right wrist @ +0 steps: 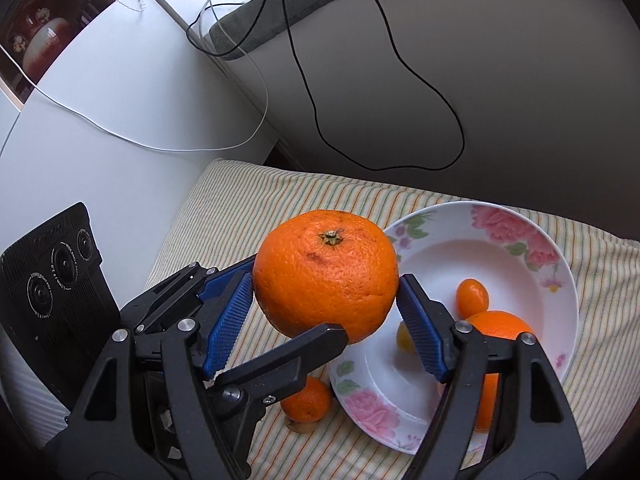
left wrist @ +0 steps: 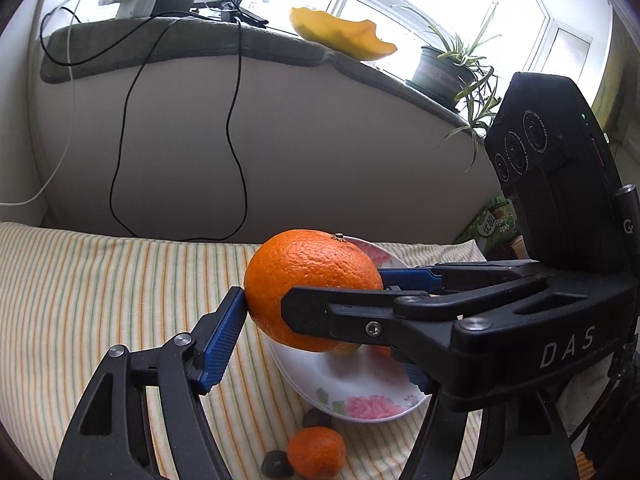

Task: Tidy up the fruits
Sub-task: 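Carry the tangerine into the white plate and open the right tool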

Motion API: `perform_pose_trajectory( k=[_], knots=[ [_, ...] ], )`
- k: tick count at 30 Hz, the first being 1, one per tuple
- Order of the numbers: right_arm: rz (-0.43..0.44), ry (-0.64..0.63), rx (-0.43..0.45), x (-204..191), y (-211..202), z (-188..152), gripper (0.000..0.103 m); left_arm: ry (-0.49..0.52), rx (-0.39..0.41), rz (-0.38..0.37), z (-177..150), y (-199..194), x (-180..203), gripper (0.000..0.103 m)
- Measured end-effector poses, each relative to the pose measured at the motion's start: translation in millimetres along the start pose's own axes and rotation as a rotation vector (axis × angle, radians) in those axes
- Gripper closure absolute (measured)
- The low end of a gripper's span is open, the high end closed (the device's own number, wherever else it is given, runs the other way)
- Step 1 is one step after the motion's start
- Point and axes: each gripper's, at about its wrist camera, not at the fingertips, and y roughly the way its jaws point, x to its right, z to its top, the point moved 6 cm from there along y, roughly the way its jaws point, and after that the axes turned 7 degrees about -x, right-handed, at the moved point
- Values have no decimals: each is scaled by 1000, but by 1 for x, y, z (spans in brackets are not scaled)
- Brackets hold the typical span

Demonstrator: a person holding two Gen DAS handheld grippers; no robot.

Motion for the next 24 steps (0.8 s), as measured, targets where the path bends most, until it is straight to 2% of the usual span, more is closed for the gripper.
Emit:
perform_pose_trajectory(
  k=[9, 21, 24],
  knots=[
    [-11, 42, -6, 24, 12, 3, 26, 12, -40, -14, 6, 26, 9, 33],
    [-4, 83, -27, 36, 17, 6, 26, -18, -85, -18, 11, 42, 4, 33],
    [-36, 75, -33, 36, 19, 6, 26, -22, -102, -9, 14, 45, 4, 33]
  ],
)
